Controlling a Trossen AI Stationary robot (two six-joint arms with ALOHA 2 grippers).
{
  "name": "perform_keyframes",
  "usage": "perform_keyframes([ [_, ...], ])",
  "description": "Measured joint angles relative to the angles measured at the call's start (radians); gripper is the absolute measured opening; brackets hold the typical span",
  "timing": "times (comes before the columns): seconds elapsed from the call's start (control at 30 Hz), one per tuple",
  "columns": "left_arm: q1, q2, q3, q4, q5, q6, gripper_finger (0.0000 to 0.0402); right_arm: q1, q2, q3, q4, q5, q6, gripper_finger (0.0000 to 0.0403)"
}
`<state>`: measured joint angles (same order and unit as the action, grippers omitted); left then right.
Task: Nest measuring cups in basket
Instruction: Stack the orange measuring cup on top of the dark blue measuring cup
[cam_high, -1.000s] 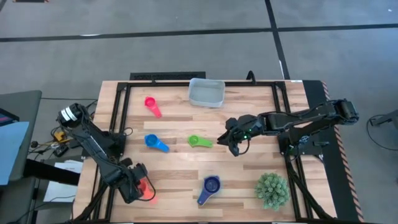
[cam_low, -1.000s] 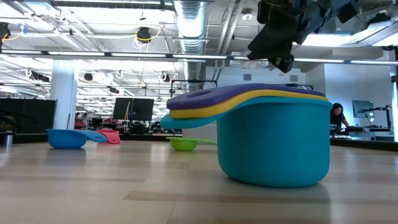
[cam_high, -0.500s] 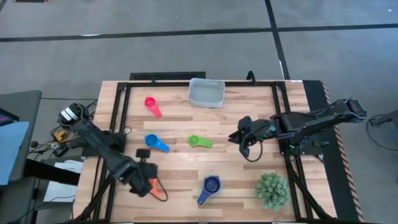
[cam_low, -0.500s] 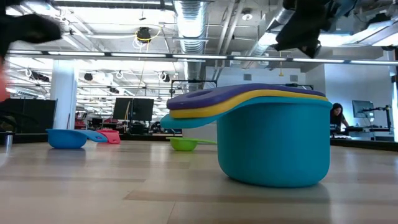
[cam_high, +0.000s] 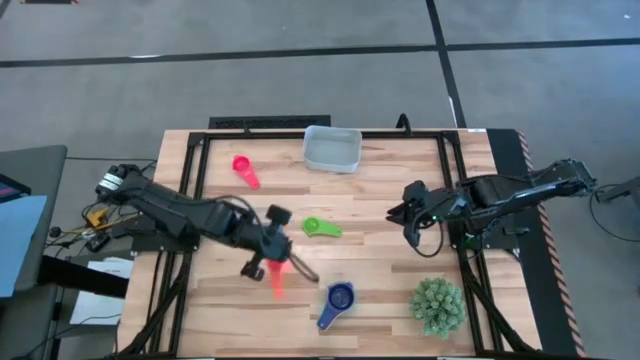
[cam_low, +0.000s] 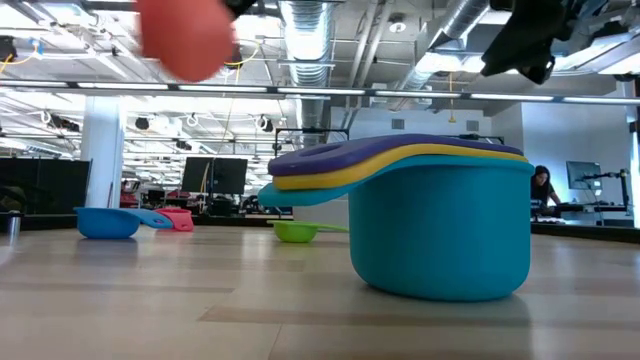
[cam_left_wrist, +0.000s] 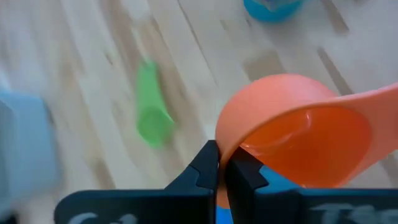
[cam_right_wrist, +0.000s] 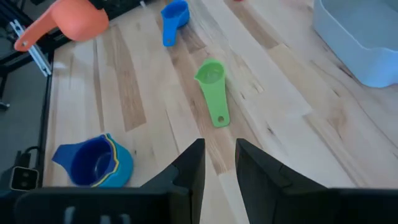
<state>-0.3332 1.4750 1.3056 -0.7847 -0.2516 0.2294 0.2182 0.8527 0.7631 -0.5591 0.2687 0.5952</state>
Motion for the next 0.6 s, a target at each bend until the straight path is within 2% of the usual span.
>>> perform_keyframes([
  [0.1, 0.041, 0.002, 0.0, 0.103, 0.001, 0.106, 0.0, 0.008, -0.025, 0.0, -0.033, 0.001, 0.013, 0.0113],
  [0.27, 0.073, 0.086, 0.01, 0.262, 0.022, 0.259, 0.0, 0.018, -0.051, 0.0, -0.065, 0.001, 0.036, 0.0113],
  [0.43, 0.077, 0.245, 0.138, 0.272, 0.02, 0.362, 0.0, 0.017, -0.072, 0.0, -0.08, 0.009, 0.052, 0.0113],
  [0.6, 0.071, 0.368, 0.296, 0.252, 0.066, 0.453, 0.0, 0.017, -0.09, 0.0, -0.138, 0.029, 0.073, 0.0113],
])
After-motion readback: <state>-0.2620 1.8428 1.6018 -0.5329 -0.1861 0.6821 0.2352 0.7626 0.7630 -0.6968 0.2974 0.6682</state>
